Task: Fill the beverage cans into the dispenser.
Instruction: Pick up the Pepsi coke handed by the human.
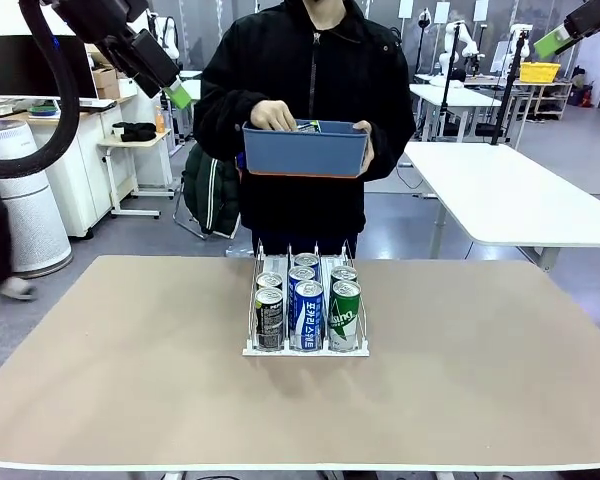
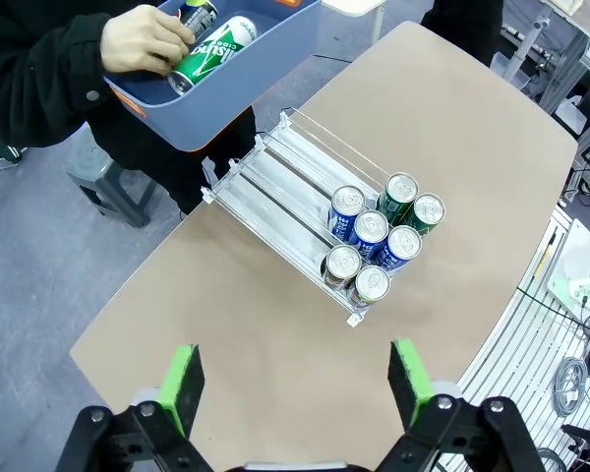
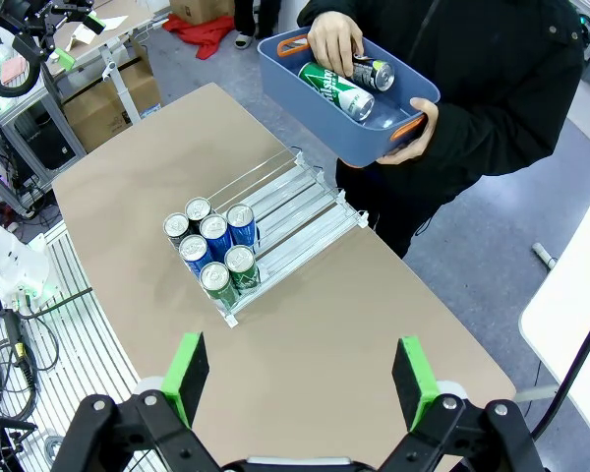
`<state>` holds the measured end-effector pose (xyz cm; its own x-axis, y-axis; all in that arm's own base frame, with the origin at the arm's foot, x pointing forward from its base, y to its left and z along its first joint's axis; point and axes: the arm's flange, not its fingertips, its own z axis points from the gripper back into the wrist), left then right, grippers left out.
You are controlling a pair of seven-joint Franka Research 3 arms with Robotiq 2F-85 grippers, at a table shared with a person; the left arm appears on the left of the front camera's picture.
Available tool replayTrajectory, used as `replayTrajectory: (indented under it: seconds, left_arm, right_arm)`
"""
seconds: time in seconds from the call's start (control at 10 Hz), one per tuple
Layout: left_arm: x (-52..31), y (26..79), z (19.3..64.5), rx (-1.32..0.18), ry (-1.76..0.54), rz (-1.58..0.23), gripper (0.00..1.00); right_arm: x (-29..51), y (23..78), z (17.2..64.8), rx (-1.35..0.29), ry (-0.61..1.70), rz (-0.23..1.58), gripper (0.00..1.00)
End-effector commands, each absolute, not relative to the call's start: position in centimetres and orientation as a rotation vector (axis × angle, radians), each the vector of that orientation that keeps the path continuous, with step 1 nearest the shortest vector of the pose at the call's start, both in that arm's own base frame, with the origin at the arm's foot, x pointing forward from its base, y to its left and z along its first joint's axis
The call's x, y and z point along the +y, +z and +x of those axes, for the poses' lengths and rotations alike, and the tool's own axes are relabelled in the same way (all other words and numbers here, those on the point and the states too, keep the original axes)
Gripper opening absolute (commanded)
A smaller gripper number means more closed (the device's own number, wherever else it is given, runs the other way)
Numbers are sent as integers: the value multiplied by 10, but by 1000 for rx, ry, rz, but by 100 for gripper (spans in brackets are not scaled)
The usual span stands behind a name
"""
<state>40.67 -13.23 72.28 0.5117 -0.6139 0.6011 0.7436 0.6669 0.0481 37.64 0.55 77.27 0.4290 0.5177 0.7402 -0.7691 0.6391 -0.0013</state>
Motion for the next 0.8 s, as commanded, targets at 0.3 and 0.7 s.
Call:
replayTrajectory:
  seconds: [0.3,0.7]
  left_arm:
    - [-130,723,406,-629,-829,-234,100]
    - [-130,723,406,-629,-829,-234,100]
  right_arm:
    - [6,771,376,-776,826,367,100]
    - [6,771,376,-776,826,367,100]
